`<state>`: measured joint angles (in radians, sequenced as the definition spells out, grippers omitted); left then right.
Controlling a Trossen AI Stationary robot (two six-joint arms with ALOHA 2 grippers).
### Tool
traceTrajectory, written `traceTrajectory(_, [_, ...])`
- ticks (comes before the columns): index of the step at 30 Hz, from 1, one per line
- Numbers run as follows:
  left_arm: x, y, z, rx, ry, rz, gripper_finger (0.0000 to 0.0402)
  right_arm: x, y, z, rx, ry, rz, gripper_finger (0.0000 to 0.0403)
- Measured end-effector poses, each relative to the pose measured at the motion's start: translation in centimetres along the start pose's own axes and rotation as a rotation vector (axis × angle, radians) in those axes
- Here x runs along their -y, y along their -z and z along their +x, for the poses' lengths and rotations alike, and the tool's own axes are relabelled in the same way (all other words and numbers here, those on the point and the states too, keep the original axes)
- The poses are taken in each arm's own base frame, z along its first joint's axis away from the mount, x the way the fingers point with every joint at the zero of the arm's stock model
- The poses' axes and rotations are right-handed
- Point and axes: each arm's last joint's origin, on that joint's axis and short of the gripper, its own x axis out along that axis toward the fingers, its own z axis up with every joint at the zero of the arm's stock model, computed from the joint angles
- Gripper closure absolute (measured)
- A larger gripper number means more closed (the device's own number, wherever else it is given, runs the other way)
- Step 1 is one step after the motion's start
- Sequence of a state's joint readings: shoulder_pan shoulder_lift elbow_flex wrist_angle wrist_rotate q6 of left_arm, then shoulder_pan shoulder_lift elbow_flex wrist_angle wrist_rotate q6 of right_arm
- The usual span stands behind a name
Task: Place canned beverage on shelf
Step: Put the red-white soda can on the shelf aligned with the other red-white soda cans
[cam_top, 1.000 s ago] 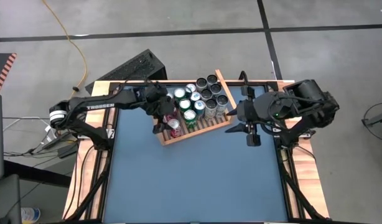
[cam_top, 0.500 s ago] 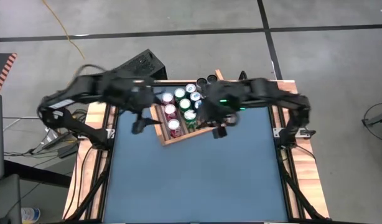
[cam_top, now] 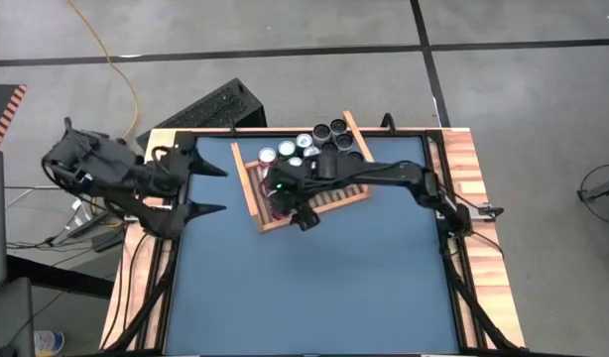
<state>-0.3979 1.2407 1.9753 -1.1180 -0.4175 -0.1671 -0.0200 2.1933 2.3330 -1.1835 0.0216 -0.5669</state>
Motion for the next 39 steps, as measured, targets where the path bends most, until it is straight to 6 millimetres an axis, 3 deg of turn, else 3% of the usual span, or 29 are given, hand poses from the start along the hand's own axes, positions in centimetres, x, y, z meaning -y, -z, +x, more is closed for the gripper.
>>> traceTrajectory(7, [0.8, 0.4, 0.1, -0.03, -0.014, -0.014, 0.0086, 0.3, -0.4, 4.0, 0.007, 0.004, -0.021, 0.0053])
traceTrajectory(14, [0.9, 0.5, 0.3, -0.043, -0.025, -0.026, 0.0086, 2.1, -0.1, 5.1, 0.069, 0.04, -0.003, 0.0061])
traceTrajectory(18, [1.0, 0.6, 0.6, -0.054, -0.022, -0.025, 0.0086, 2.8, 0.7, 6.5, 0.073, -0.022, 0.017, 0.0062])
traceTrajectory(25, [0.9, 0.8, 0.5, -0.072, -0.027, -0.047, 0.0086, 2.7, 1.7, 9.3, 0.005, -0.073, 0.027, 0.0062])
traceTrajectory(39, [0.9, 0.8, 0.5, -0.074, -0.027, -0.046, 0.0086, 3.4, 2.9, 9.9, -0.065, -0.053, 0.062, 0.0076])
